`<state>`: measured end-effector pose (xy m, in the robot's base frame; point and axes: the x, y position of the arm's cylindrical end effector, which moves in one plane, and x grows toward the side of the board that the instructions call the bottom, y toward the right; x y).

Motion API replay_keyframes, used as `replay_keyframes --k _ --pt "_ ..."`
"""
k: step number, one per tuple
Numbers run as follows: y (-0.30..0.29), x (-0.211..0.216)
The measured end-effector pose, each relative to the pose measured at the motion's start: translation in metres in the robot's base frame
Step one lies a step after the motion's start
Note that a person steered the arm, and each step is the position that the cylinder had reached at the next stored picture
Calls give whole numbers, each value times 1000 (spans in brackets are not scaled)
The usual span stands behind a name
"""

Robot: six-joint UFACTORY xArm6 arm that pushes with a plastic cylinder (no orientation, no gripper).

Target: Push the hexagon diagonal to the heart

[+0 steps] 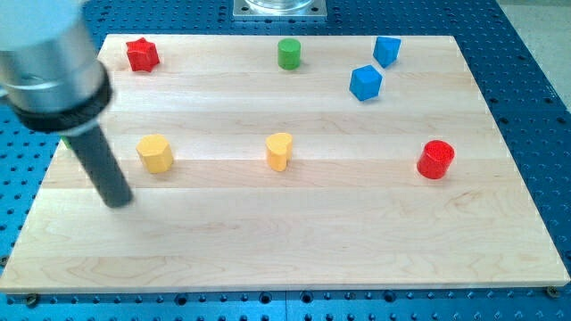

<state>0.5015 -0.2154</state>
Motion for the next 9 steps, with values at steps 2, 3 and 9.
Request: replay_keyframes --k 2,3,9 --pt "132 -65" --pt "182 -81" --pt "217 -138"
